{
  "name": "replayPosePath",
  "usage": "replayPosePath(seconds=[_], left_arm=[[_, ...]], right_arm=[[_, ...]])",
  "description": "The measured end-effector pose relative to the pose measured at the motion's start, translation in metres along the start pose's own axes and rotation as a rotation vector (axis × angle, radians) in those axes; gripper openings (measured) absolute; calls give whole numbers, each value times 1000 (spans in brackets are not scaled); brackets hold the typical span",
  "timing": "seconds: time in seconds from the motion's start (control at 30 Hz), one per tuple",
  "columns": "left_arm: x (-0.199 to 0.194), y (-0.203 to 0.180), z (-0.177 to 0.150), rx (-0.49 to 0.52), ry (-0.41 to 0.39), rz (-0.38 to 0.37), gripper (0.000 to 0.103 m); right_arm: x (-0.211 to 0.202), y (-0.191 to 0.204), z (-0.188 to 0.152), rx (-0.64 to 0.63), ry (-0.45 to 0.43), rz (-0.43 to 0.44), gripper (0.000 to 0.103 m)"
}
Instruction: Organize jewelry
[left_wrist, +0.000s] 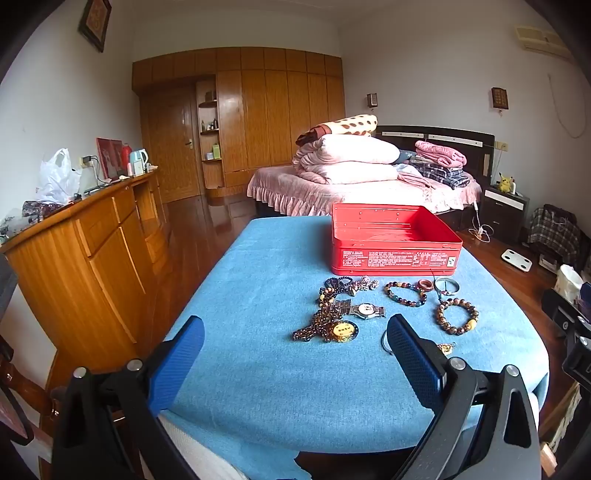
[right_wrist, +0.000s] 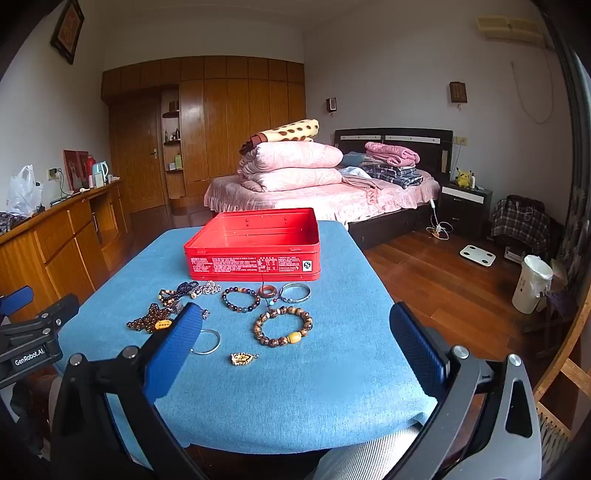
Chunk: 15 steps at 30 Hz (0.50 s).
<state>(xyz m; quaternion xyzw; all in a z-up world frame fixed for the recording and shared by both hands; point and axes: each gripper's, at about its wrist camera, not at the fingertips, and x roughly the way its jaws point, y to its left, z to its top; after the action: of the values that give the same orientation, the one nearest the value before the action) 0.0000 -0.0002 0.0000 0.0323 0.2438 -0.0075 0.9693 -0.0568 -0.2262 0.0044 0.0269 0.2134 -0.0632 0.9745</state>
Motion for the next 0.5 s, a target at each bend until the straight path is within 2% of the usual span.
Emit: replayPosePath(seconds=[0.5], left_arm=[[-4, 3, 0, -12, -4, 12, 97]], right_arm=[[-1, 1, 0, 0, -2, 0, 98]])
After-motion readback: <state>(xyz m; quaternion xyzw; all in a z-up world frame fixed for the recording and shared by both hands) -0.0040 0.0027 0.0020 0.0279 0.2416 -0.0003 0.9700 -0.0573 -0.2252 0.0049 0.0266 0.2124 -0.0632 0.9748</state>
